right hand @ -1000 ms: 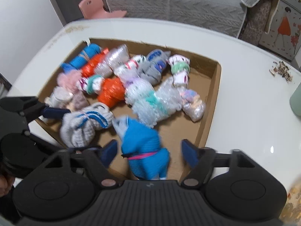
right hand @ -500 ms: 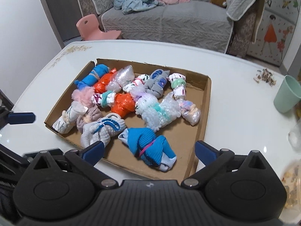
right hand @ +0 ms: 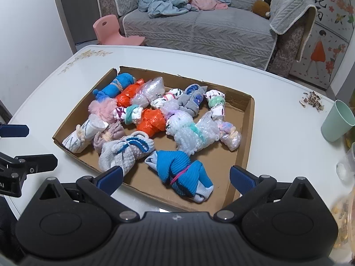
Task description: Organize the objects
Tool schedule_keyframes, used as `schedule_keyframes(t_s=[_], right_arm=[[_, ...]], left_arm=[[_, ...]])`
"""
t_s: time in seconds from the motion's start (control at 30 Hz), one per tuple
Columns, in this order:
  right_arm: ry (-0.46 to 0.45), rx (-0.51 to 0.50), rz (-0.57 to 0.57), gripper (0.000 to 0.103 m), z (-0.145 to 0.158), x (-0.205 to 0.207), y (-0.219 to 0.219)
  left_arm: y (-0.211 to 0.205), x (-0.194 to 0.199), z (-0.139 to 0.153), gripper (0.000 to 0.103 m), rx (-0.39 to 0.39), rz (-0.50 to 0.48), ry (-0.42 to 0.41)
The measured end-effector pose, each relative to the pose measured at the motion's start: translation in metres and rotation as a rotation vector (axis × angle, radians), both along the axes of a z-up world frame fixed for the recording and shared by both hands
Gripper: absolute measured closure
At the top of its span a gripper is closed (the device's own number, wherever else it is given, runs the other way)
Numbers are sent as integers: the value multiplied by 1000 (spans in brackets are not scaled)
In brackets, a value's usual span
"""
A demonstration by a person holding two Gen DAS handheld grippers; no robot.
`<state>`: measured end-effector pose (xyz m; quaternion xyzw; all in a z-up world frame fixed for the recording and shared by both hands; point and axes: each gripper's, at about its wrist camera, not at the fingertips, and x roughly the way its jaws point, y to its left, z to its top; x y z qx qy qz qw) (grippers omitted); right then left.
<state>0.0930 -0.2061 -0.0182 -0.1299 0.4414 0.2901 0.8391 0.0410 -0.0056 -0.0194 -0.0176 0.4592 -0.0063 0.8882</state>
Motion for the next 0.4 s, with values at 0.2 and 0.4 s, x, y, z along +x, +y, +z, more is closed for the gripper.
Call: schedule_keyframes(t_s=[0.2,0.4], right_arm=[[-11,-22,13,1,-2,-1,4],[-9,-36,0,1,-4,1,4]], left_arm=[[-9,3,-1,0,-9,-24,-2],[-19,2,4,0,-8,-62,-30]])
